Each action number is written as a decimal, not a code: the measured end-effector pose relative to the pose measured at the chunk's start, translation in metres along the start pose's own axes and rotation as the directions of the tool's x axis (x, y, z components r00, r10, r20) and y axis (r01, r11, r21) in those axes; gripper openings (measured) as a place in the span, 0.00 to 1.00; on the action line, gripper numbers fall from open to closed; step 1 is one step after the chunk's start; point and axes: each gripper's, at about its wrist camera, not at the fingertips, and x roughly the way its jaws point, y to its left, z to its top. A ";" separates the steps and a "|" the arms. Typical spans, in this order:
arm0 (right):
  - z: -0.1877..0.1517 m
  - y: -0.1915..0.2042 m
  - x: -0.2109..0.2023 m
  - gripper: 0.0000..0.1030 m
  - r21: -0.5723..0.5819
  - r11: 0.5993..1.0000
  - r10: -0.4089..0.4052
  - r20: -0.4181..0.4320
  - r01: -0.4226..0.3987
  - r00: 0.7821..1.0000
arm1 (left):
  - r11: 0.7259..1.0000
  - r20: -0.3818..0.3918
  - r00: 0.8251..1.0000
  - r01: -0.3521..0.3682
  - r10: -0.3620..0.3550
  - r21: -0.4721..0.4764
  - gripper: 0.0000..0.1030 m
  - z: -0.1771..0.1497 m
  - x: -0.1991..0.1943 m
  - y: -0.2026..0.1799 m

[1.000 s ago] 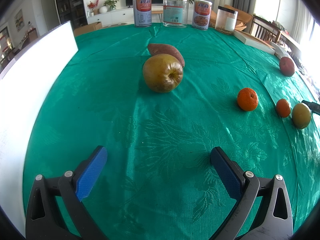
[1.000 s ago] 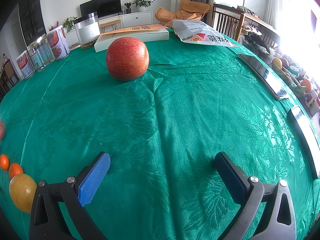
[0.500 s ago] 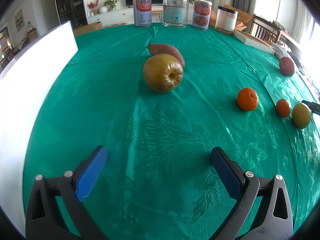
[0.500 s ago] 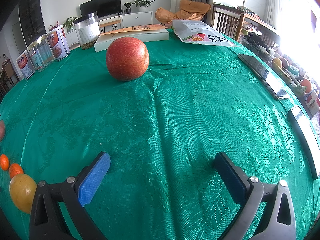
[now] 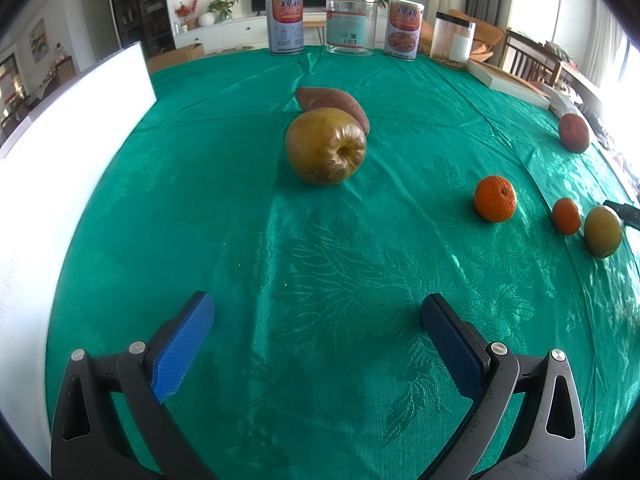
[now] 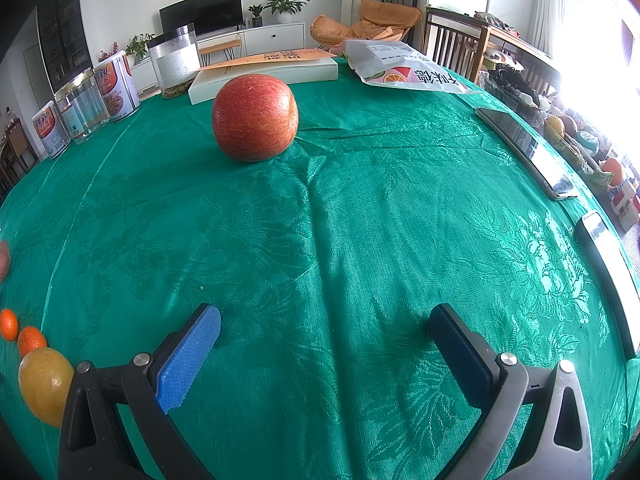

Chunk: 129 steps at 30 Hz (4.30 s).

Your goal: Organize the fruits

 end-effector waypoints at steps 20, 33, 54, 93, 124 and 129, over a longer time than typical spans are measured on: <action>0.000 0.000 0.000 1.00 -0.001 1.000 -0.004 0.001 0.004 1.000 | 1.000 0.000 1.000 0.000 0.000 0.000 1.00 0.000 0.000 0.000; 0.000 0.001 0.001 1.00 -0.001 1.000 -0.006 0.001 0.006 1.000 | 1.000 0.001 1.000 0.000 0.000 0.000 1.00 0.000 -0.001 0.001; 0.000 0.001 0.001 1.00 -0.002 1.000 -0.011 0.002 0.011 1.000 | 1.000 0.001 1.000 0.000 0.000 0.000 1.00 0.000 -0.001 0.001; 0.003 0.004 0.002 1.00 0.018 0.999 -0.037 0.003 0.037 0.999 | 0.972 -0.310 0.923 0.233 -0.229 -0.024 0.98 0.051 0.006 0.032; -0.001 0.149 -0.014 0.49 0.006 0.919 0.348 -0.483 -0.395 0.803 | 0.975 -0.262 0.947 0.210 -0.186 0.067 0.49 0.101 0.039 0.015; -0.010 0.149 -0.034 0.49 -0.057 0.923 0.312 -0.467 -0.380 0.827 | 0.968 -0.238 0.941 0.252 -0.241 0.014 0.49 0.085 0.007 0.032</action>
